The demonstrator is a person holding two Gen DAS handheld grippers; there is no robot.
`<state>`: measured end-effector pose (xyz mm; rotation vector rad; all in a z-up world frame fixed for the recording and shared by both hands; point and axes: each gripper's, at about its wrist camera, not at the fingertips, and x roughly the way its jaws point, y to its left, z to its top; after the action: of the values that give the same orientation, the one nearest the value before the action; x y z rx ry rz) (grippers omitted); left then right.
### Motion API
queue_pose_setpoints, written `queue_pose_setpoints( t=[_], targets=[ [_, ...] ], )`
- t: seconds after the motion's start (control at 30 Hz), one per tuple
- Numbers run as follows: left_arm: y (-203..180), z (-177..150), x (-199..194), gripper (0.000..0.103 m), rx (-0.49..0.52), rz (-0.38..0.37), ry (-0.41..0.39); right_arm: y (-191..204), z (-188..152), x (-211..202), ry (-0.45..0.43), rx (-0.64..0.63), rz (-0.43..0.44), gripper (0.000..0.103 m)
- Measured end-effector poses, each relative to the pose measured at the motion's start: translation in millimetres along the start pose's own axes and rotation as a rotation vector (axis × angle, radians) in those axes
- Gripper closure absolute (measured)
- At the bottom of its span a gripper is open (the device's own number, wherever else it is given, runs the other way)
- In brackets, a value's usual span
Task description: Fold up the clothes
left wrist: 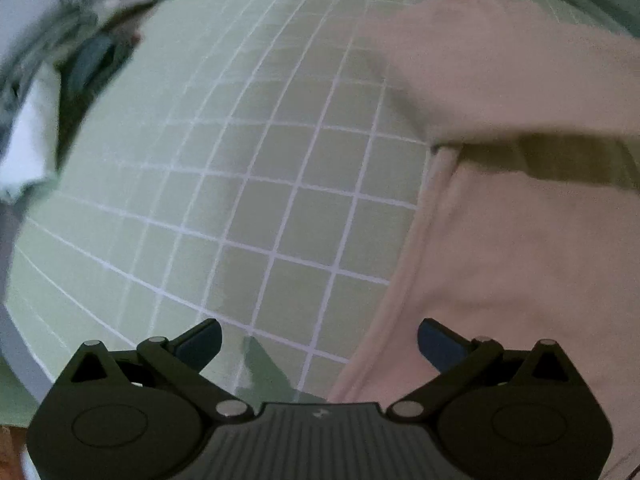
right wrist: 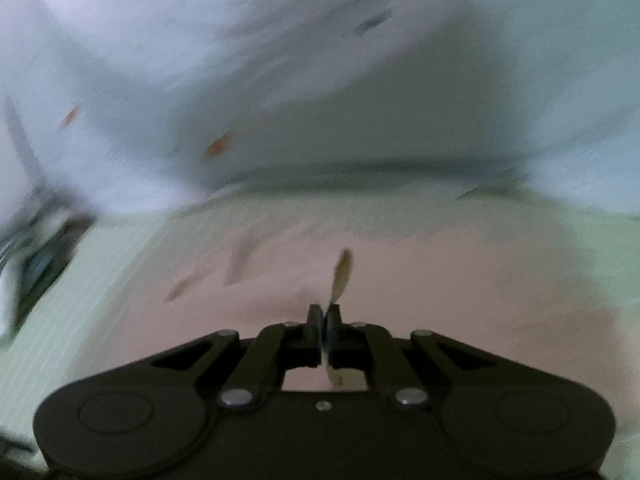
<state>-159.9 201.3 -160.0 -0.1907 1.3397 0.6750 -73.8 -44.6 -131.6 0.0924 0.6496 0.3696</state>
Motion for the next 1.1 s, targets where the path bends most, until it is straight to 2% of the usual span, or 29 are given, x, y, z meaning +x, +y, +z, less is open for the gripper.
queue_pose_setpoints(
  t=[0.07, 0.13, 0.2, 0.27, 0.33, 0.43, 0.57, 0.7, 0.87, 1.0, 1.1],
  targets=[
    [-3.5, -1.3, -8.0, 0.000, -0.004, -0.002, -0.021, -36.6, 11.0, -3.2, -0.026, 0.046, -0.100, 0.100],
    [-2.0, -2.9, -18.8, 0.000, -0.052, -0.061, -0.050, -71.9, 19.5, -5.4, -0.043, 0.090, -0.199, 0.099],
    [0.7, -5.1, -27.7, 0.000, -0.093, -0.121, -0.078, -89.1, 18.6, -3.0, -0.004, 0.098, -0.276, 0.094],
    [7.8, -8.4, -32.8, 0.000, -0.104, -0.155, -0.103, -89.3, 11.4, -6.0, 0.025, 0.088, -0.316, 0.070],
    [15.7, -11.8, -32.3, 0.000, -0.096, -0.160, -0.127, -74.9, 0.1, -16.6, 0.013, 0.087, -0.348, 0.022],
    [33.1, -18.1, -38.0, 0.000, -0.095, -0.168, -0.153, -41.5, -24.6, -36.5, 0.001, 0.108, -0.351, 0.002],
    [62.4, -29.4, -43.7, 0.000, -0.112, -0.213, -0.176, 24.9, -60.2, -51.0, 0.040, 0.109, -0.253, 0.000],
    [90.3, -34.0, -32.4, 0.000, -0.095, -0.258, -0.175, 102.1, -98.3, -60.0, 0.076, 0.075, -0.212, 0.000],
    [115.2, -46.9, -30.7, 0.000, -0.045, -0.288, -0.186, 180.0, -137.1, -61.7, 0.137, 0.027, -0.169, 0.002],
    [135.5, -57.2, -24.2, 0.000, -0.035, -0.311, -0.166, 227.3, -154.4, -54.0, 0.174, -0.049, -0.133, 0.020],
    [147.2, -62.7, -18.8, 0.000, -0.023, -0.303, -0.156, 247.2, -161.1, -45.3, 0.197, -0.048, -0.098, 0.036]
  ],
)
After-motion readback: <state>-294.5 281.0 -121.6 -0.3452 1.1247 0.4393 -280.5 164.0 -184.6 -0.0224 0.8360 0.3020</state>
